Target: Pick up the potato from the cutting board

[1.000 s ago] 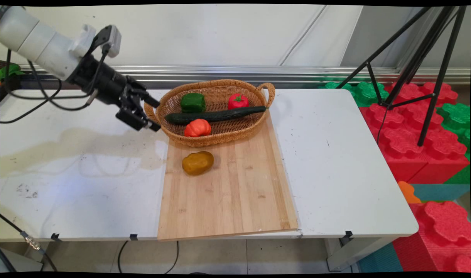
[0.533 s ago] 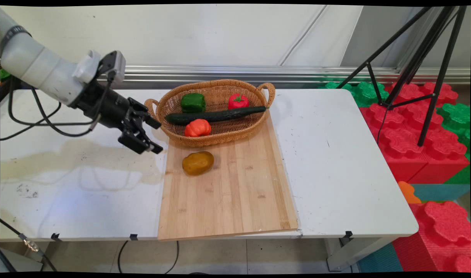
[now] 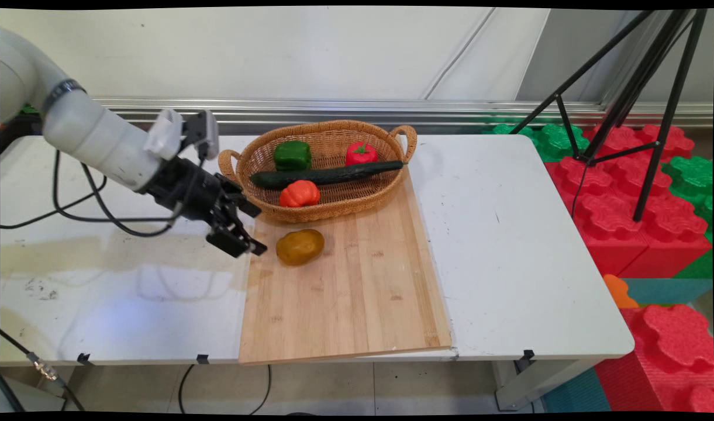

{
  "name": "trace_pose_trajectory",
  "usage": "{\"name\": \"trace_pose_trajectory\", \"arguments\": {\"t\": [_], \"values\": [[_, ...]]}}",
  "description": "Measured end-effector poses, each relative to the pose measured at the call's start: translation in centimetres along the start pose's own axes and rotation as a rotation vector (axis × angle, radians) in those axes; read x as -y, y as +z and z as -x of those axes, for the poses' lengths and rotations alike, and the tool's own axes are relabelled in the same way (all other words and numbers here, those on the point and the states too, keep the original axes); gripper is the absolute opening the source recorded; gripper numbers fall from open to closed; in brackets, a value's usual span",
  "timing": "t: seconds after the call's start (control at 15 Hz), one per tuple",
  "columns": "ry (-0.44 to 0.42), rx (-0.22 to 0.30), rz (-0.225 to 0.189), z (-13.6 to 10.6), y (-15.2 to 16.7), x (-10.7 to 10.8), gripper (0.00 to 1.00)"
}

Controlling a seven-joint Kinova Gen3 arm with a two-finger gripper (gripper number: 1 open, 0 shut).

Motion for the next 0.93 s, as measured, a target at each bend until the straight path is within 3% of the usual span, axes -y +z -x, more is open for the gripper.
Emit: {"name": "trace_pose_trajectory", "arguments": {"t": [0.93], "values": [[0.003,0.011,-0.045,-0.4,6.3,-1.6,1.00]]}}
